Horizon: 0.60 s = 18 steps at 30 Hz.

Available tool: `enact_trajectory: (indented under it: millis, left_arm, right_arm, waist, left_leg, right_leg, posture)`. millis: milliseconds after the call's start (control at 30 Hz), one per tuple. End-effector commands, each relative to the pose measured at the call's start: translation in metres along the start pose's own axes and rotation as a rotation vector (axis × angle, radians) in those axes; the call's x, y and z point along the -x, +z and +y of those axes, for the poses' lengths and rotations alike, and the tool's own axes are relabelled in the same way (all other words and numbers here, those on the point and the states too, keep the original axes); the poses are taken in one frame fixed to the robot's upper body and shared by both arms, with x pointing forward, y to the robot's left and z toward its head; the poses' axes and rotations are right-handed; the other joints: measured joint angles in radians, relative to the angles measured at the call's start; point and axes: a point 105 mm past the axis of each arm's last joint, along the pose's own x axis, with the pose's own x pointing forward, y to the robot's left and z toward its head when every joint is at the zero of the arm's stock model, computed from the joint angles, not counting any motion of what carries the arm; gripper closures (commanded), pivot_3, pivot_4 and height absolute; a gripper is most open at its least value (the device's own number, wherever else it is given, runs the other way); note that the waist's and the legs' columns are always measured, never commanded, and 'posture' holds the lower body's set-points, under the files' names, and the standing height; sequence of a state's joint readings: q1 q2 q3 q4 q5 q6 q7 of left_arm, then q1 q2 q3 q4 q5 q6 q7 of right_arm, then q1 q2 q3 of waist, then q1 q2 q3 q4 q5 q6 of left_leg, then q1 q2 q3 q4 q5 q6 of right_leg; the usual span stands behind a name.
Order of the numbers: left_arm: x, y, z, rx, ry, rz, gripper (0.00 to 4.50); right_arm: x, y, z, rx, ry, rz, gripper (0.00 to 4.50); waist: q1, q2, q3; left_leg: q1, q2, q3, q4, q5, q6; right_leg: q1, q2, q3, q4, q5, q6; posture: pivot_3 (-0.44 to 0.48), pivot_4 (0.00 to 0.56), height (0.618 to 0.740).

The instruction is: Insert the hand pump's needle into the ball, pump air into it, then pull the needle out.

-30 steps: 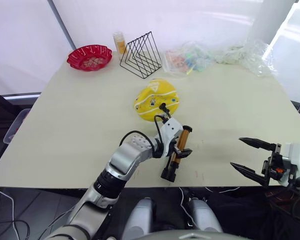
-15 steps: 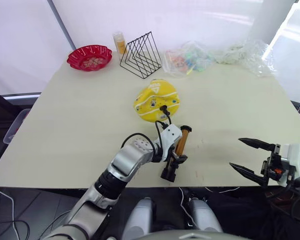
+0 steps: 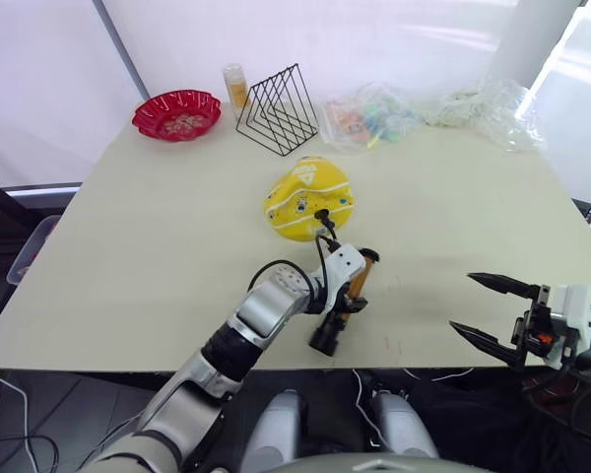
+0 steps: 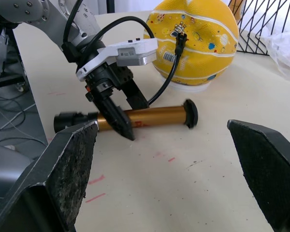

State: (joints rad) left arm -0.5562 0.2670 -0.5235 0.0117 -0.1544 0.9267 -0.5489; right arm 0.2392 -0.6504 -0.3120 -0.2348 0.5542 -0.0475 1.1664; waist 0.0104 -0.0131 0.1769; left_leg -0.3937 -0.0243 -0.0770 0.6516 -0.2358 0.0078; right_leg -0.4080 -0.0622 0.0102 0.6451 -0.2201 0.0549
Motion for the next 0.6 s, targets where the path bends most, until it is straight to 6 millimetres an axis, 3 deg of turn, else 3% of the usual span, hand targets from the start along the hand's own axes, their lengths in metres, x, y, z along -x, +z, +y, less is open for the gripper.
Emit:
enact_trajectory:
  millis: [33, 100, 600]
  left_arm:
    - [-0.002, -0.014, 0.005, 0.003, 0.019, 0.055, 3.11]
    - [0.0, -0.014, 0.006, 0.006, 0.015, 0.046, 3.45]
    - [0.035, 0.026, 0.002, -0.078, -0.099, -0.26, 3.45]
  right_arm:
    - [-0.001, 0.007, 0.002, 0.03, 0.001, -0.023, 0.0]
    - [-0.001, 0.007, 0.003, 0.027, 0.001, -0.024, 0.0]
    - [-0.018, 0.017, -0.006, -0.159, -0.166, -0.127, 0.0]
  waist:
    - [0.0, 0.0, 0.0]
    - [0.0, 0.0, 0.0]
    - [0.002, 0.0, 0.0]
  left_leg:
    - [0.0, 0.0, 0.0, 0.0, 0.0, 0.0]
    - [0.0, 0.0, 0.0, 0.0, 0.0, 0.0]
    - [-0.001, 0.001, 0.0, 0.0, 0.0, 0.0]
  right_leg:
    - [0.0, 0.0, 0.0, 0.0, 0.0, 0.0]
    - [0.0, 0.0, 0.0, 0.0, 0.0, 0.0]
    - [0.0, -0.001, 0.0, 0.0, 0.001, -0.001]
  posture:
    - [0.0, 0.15, 0.737]
    - [0.0, 0.15, 0.737]
    - [0.0, 0.15, 0.737]
